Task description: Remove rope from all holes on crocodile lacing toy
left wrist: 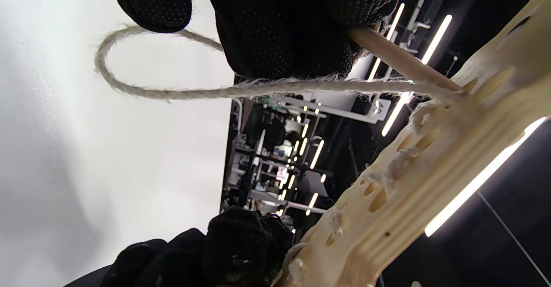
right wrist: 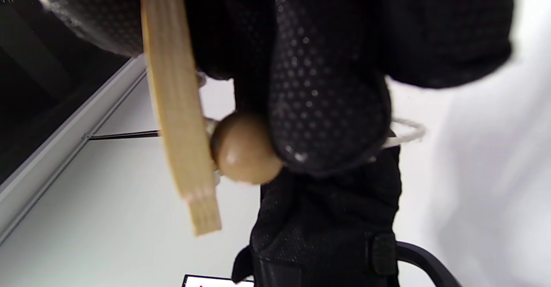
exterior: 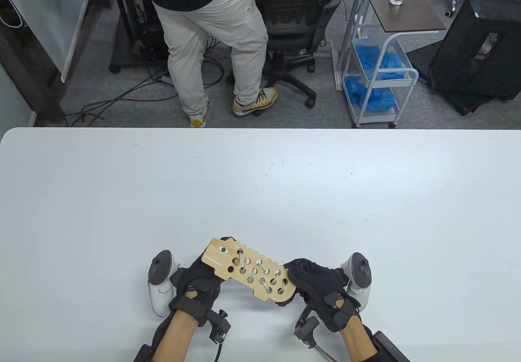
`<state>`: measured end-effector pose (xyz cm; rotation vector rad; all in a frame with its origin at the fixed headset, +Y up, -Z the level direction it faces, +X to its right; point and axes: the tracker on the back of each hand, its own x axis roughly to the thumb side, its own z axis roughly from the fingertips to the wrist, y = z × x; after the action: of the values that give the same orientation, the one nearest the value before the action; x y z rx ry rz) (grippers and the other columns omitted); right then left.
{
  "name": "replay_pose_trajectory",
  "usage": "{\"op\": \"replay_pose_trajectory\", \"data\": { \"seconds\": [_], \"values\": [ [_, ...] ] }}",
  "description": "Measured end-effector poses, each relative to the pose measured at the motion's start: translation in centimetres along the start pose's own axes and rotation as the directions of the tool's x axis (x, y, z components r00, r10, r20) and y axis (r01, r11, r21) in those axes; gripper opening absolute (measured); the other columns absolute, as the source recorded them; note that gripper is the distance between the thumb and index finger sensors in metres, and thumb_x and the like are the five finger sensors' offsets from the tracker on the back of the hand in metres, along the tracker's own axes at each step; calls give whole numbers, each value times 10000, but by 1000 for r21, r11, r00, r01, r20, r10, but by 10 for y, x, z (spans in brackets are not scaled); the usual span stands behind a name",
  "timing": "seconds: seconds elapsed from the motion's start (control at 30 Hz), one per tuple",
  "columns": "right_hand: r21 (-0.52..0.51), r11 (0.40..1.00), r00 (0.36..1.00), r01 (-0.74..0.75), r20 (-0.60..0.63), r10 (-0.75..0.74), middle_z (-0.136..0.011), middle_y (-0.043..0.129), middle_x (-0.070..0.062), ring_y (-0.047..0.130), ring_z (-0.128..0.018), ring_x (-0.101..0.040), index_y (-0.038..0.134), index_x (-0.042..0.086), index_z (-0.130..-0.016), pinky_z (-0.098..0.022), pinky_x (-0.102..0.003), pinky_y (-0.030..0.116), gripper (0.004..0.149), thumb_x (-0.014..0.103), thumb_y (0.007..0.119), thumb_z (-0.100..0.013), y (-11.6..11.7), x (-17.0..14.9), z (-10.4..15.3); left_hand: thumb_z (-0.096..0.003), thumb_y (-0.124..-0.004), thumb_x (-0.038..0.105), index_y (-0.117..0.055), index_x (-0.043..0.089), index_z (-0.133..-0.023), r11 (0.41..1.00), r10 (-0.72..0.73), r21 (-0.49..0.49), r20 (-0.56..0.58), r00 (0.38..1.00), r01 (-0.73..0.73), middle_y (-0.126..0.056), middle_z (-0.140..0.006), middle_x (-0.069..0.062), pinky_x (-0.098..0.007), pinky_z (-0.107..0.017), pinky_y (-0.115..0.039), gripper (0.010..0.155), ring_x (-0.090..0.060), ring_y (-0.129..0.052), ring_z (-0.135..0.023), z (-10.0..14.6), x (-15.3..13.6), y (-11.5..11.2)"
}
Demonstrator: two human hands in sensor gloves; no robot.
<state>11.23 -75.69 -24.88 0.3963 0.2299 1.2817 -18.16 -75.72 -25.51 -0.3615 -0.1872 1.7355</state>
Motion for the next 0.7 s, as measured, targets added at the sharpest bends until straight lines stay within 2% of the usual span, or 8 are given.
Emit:
{"op": "replay_pose_trajectory", "data": {
  "seconds": [0.17, 0.27, 0.37, 0.43, 0.5, 0.6, 0.63, 0.7],
  "values": [
    [-5, 1000, 1000, -4, -3, 4, -617, 1005, -185, 1071, -338, -332, 816, 59, -704, -266, -520, 875, 442, 421, 812, -451, 1, 0, 0, -550, -710, 332, -678, 360, -983, 998, -24, 66, -24, 999, 26, -904, -890, 86, -566, -700, -680, 435, -141, -894, -760, 3, 0, 2],
    [-57, 998, 999, -40, -10, 39, -607, 996, -201, 1063, -330, -343, 805, 40, -705, -262, -528, 866, 440, 402, 791, -456, -1, 1, 1, -550, -725, 346, -691, 376, -979, 996, -17, 85, -20, 1000, 18, -901, -896, 87, -564, -702, -679, 432, -143, -891, -767, 4, 0, 2],
    [-128, 980, 988, -151, -42, 147, -575, 1006, -189, 1067, -298, -324, 811, 39, -692, -243, -517, 873, 428, 395, 771, -458, -7, 3, 3, -547, -747, 379, -736, 416, -962, 999, 21, 32, 7, 1000, -21, -888, -925, 85, -571, -710, -667, 417, -154, -880, -797, 2, 0, -2],
    [-169, 973, 988, -154, -37, 150, -566, 1009, -184, 1066, -289, -321, 814, 41, -689, -240, -516, 871, 423, 393, 767, -458, -10, 4, 4, -552, -735, 363, -738, 410, -981, 999, 52, 8, 38, 998, -52, -870, -959, 79, -576, -718, -657, 431, -154, -864, -830, 2, 1, -5],
    [-233, 963, 991, -132, -32, 128, -565, 1008, -187, 1065, -288, -323, 814, 40, -688, -241, -519, 869, 421, 389, 767, -457, -12, 6, 7, -562, -706, 291, -693, 375, -1041, 994, 102, -42, 88, 991, -99, -811, -1039, 45, -598, -728, -629, 487, -192, -812, -908, 0, 3, -10],
    [-280, 951, 991, -133, -31, 130, -559, 1010, -179, 1067, -284, -314, 813, 45, -685, -239, -514, 872, 421, 395, 763, -456, -14, 8, 9, -571, -681, 226, -565, 334, -1120, 991, 101, -100, 131, 986, -88, -701, -1142, 13, -626, -744, -586, 572, -237, -717, -1005, -1, 6, -15],
    [-295, 947, 992, -125, -26, 123, -564, 1007, -179, 1066, -287, -316, 809, 44, -686, -241, -516, 871, 421, 393, 762, -457, -14, 9, 10, -566, -642, 341, -503, 331, -1143, 989, 105, -119, 147, 984, -88, -657, -1171, 2, -631, -749, -572, 594, -252, -675, -1033, -2, 7, -16],
    [-331, 935, 992, -127, -23, 127, -563, 1006, -185, 1063, -288, -325, 810, 39, -683, -244, -523, 867, 420, 388, 767, -454, -16, 10, 11, -574, -650, 416, -413, 319, -1173, 983, 131, -150, 156, 979, -108, -564, -1222, -45, -647, -756, -544, 652, -296, -602, -1075, -2, 8, -18]
  ]
}}
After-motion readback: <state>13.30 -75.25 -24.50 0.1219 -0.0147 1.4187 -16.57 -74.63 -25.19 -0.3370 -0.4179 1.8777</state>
